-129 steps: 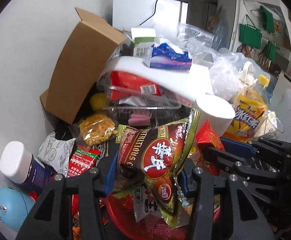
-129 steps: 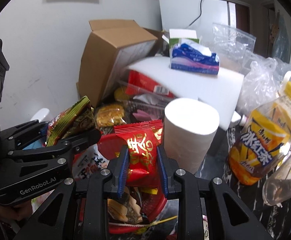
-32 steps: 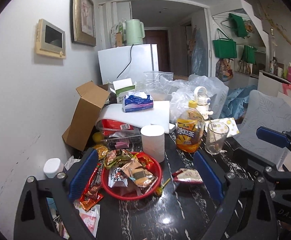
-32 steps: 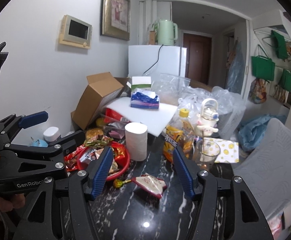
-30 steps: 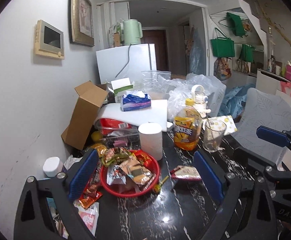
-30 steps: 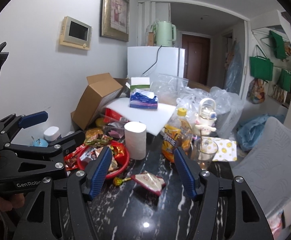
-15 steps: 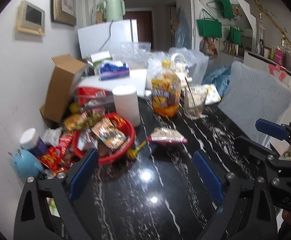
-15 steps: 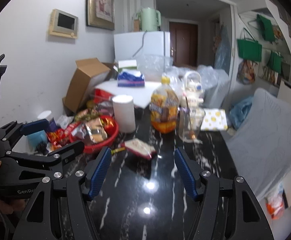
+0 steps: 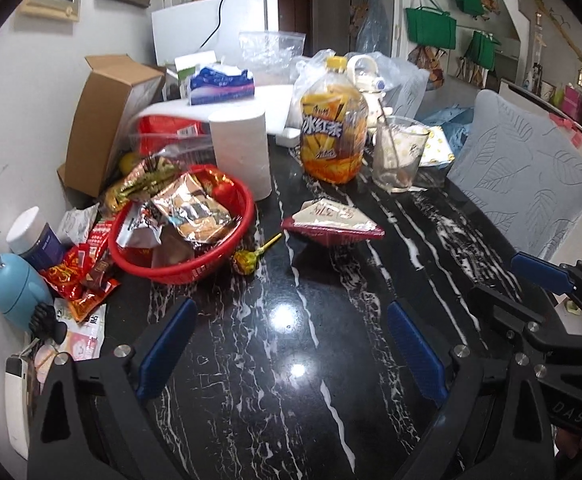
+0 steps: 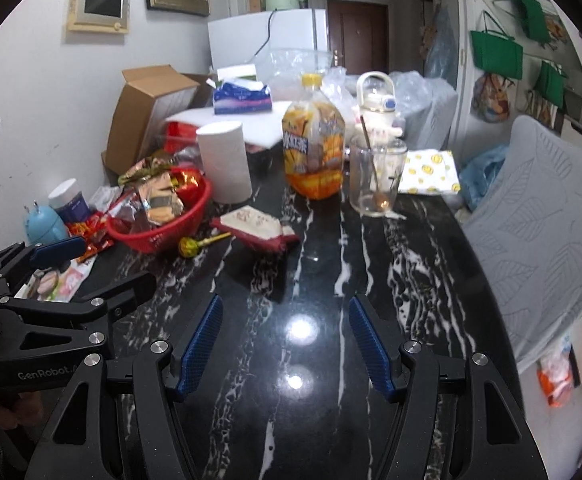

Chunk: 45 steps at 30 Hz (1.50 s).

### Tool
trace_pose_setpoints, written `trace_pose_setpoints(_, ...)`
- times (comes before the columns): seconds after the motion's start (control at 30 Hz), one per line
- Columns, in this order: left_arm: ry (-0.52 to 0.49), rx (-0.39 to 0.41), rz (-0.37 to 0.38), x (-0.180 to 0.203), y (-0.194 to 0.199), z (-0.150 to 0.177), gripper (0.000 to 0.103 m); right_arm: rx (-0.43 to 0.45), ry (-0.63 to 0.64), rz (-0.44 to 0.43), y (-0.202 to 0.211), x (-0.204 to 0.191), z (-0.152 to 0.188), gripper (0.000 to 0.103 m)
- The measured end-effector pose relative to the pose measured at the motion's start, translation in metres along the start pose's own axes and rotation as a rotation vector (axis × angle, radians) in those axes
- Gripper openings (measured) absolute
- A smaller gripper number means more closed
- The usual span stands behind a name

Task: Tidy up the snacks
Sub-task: 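Withdraw both tools from the basket back over the table, then grasp the white-and-red packet with the right tool while the left tool grasps the yellow lollipop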

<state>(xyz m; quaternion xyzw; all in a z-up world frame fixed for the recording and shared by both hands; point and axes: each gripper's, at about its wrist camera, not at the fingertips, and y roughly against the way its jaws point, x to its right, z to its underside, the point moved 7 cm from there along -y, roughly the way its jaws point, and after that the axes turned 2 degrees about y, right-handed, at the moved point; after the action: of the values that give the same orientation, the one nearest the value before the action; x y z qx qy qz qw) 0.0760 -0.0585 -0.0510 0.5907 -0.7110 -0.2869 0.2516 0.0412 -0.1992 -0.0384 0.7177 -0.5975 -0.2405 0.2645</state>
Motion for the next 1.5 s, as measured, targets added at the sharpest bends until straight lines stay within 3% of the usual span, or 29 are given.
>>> trace_pose_setpoints(0.43,0.092,-0.056,-0.019,-0.03,-0.046,-0.005,0.097,-0.078,0.015,-0.047,-0.066,-0.001,-0.006,0.065)
trace_pose_setpoints(0.67,0.147,-0.082,-0.036,-0.05,-0.066,-0.009,0.097,-0.112,0.097,-0.07,-0.11,-0.012,-0.027,0.065)
trace_pose_setpoints(0.87,0.184,-0.096,-0.04,-0.062,-0.076,-0.009,0.097,-0.114,0.187,-0.083,-0.137,-0.026,-0.042,0.073)
trace_pose_setpoints(1.13,0.204,-0.109,-0.03,-0.067,-0.082,-0.005,0.097,-0.114,0.301,-0.054,-0.165,-0.038,-0.049,0.072)
trace_pose_setpoints(1.17,0.203,-0.11,-0.028,-0.066,-0.083,-0.005,0.097,-0.119,0.307,-0.057,-0.168,-0.039,-0.049,0.068)
trace_pose_setpoints(1.2,0.202,-0.11,-0.025,-0.066,-0.083,-0.004,0.097,-0.125,0.311,-0.063,-0.171,-0.039,-0.048,0.05)
trace_pose_setpoints(1.23,0.203,-0.112,-0.021,-0.065,-0.085,-0.004,0.097,-0.134,0.31,-0.068,-0.173,-0.04,-0.047,0.04)
trace_pose_setpoints(1.3,0.209,-0.116,-0.011,-0.064,-0.087,-0.003,0.097,-0.145,0.297,-0.073,-0.175,-0.038,-0.045,0.03)
trace_pose_setpoints(1.4,0.217,-0.118,0.004,-0.06,-0.094,-0.002,0.096,-0.145,0.28,-0.085,-0.172,-0.033,-0.042,0.024)
trace_pose_setpoints(1.5,0.218,-0.123,0.009,-0.055,-0.101,-0.002,0.086,-0.141,0.246,-0.1,-0.164,-0.026,-0.042,0.024)
